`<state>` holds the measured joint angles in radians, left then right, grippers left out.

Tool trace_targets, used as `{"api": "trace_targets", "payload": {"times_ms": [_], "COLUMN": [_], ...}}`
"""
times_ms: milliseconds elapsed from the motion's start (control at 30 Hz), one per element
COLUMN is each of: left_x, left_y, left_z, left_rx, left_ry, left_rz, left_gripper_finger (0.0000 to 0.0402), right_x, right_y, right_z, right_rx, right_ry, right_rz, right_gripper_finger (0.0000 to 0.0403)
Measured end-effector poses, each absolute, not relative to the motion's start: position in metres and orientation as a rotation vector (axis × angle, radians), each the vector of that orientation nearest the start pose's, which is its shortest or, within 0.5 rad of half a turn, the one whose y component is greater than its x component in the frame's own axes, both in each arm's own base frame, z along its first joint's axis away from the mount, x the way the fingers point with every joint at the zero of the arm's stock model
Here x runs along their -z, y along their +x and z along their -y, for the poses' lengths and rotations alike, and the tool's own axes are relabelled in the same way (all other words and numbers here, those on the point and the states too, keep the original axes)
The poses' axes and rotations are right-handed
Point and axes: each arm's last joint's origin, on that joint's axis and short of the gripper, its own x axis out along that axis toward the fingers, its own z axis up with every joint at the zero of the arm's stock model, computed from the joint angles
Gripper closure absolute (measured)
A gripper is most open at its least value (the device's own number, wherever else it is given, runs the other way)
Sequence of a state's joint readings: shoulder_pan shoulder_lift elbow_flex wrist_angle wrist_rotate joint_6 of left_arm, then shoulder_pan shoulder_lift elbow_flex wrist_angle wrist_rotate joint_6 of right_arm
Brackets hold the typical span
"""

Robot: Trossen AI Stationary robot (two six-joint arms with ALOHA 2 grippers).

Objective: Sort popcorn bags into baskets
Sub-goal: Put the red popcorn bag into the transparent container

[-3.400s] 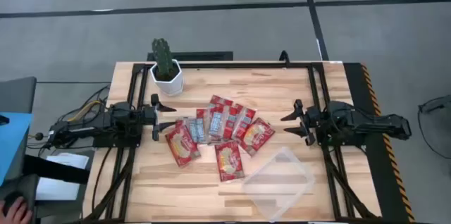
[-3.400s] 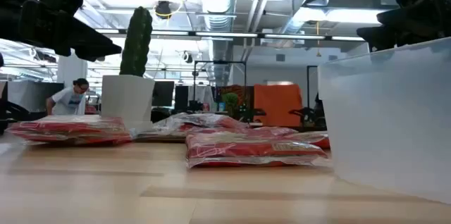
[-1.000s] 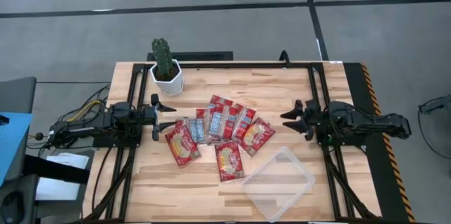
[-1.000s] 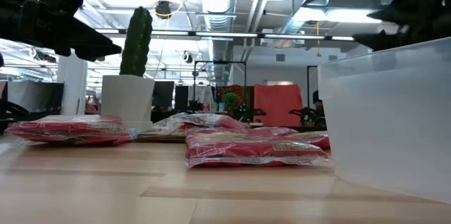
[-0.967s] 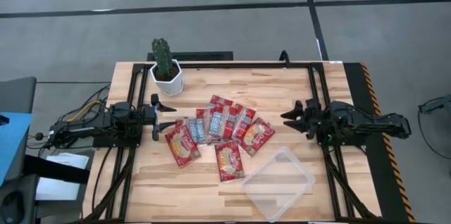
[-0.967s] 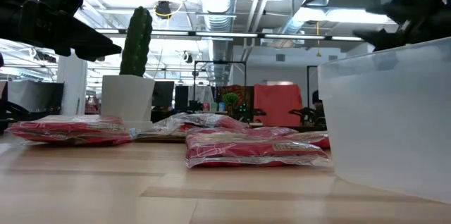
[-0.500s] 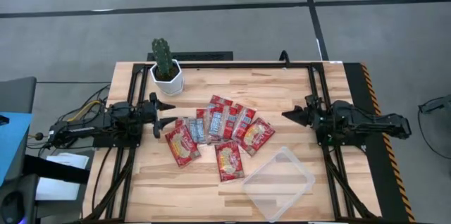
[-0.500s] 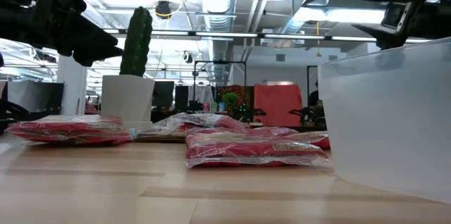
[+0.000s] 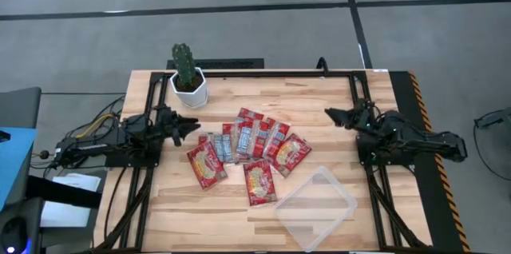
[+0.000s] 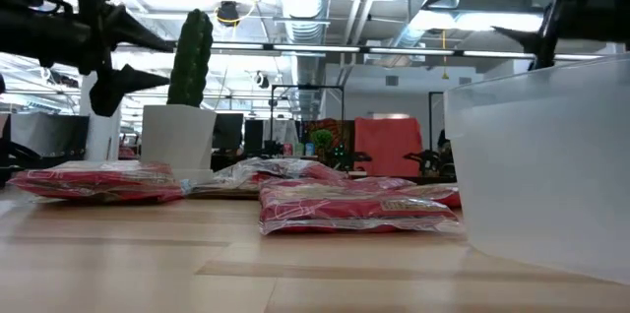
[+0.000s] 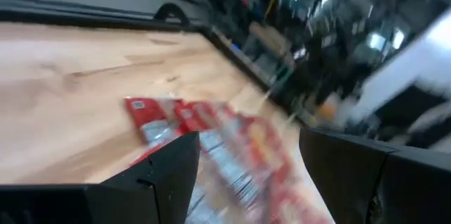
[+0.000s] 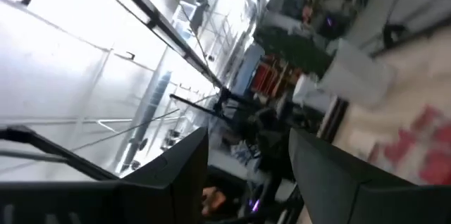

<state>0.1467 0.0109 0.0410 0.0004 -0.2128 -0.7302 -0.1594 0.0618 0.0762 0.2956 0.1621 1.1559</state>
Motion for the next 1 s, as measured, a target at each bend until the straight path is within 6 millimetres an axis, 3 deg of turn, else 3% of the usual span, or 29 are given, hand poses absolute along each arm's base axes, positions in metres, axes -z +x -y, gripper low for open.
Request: {"api": "trace_targets", "payload": {"times_ms": [233, 333, 433, 567, 733, 900, 1000], "left_x": [-0.183, -0.185, -0.194, -0.221, -0.277, -0.324, -0.334], "left_y": [0.091, 0.09, 0.089, 0.089, 0.092, 0.1, 0.099], "left_z": [-0.023, -0.025, -0.023, -0.019, -0.014, -0.009, -0.008], "left_rx": [-0.396, -0.444, -0.375, -0.248, -0.112, -0.077, -0.16], "left_ry": [-0.902, -1.006, -1.049, -1.05, -1.008, -1.006, -1.032], "left_rz": [0.302, 0.39, 0.383, 0.273, 0.148, -0.227, -0.483], "left_gripper_finger": [0.0166, 0.0166, 0.0166, 0.0173, 0.0184, 0.0187, 0.0187], "right_x": [-0.259, -0.275, -0.288, -0.297, -0.306, -0.306, -0.299], "right_y": [0.101, 0.118, 0.143, 0.182, 0.225, 0.26, 0.282], "right_z": [0.026, 0.028, 0.031, 0.038, 0.048, 0.053, 0.053], "right_rx": [0.233, 0.273, 0.308, 0.35, 0.322, 0.306, 0.304], "right_ry": [0.914, 0.848, 0.793, 0.739, 0.696, 0.634, 0.624], "right_rz": [0.364, 0.187, 0.011, -0.161, -0.253, -0.316, -0.362], "right_gripper_finger": [0.0185, 0.0191, 0.0195, 0.0187, 0.0161, 0.0139, 0.0133]}}
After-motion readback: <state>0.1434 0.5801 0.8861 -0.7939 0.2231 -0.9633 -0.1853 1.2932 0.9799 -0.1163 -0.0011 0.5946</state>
